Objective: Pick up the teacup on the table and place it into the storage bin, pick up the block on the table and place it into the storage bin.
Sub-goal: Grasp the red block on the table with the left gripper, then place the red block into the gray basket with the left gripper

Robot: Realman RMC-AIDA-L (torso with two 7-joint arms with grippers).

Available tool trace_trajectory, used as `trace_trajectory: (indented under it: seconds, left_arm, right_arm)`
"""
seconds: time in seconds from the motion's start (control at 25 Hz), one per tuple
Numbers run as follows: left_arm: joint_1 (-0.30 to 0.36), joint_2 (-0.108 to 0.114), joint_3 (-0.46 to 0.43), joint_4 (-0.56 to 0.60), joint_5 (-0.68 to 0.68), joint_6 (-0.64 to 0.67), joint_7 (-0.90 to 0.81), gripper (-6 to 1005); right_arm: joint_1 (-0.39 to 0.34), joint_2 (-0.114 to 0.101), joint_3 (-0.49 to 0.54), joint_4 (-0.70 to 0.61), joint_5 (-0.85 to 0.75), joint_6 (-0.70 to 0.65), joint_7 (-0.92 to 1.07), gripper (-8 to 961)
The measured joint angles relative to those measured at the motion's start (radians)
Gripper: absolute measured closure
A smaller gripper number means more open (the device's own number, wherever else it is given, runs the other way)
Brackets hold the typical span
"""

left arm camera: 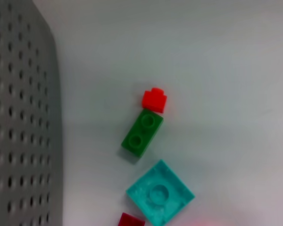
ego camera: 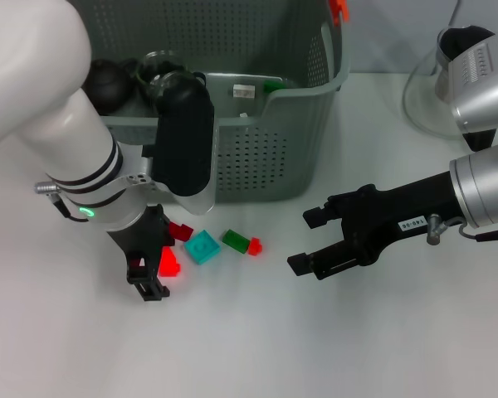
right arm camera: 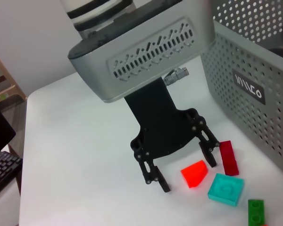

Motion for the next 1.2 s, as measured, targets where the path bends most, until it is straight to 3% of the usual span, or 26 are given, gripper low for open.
trace_trajectory:
  seconds: [0.12, 0.24, 0.44, 0.76, 0.92, 1.04, 1.2]
  left_arm:
    - [-0.006, 0.001, 0.0, -0.017, 0.0, -0.013, -0.002, 106]
    - [-0.007, 0.0, 0.0, -0.019, 0.001, -0.019, -0.002, 297]
    - [-0.008, -0.001, -0.002, -0.017, 0.001, -0.025, -0.003, 493]
    - [-0.012, 0.001, -0.003, -0.009, 0.002, -0.031, -0.032, 567]
    - [-0.017, 0.004, -0.03, 0.013, 0.001, 0.032, -0.041, 583]
    - [-0.004, 0.004, -0.09, 0.087, -0.007, 0.139, -0.038, 578]
    - [0.02, 0.003, -0.248, 0.228, -0.078, 0.365, -0.003, 572]
  right_arm:
    - [0.0, 0.0, 0.0, 0.0, 0.0, 0.0, -0.001, 24]
    - [0.0, 0.0, 0.0, 0.001, -0.001, 0.0, -0.001, 25]
    - [0.0, 0.0, 0.0, 0.001, 0.002, 0.0, -0.001, 25]
    - [0.0, -0.002, 0.0, 0.001, 0.003, 0.002, -0.001, 24]
    - [0.0, -0.004, 0.0, 0.0, 0.004, 0.002, -0.002, 24]
    - [0.0, -0.006, 0.0, 0.0, 0.004, 0.002, -0.003, 24]
    - [0.0, -0.009, 0.005, 0.0, 0.004, 0.0, -0.003, 25]
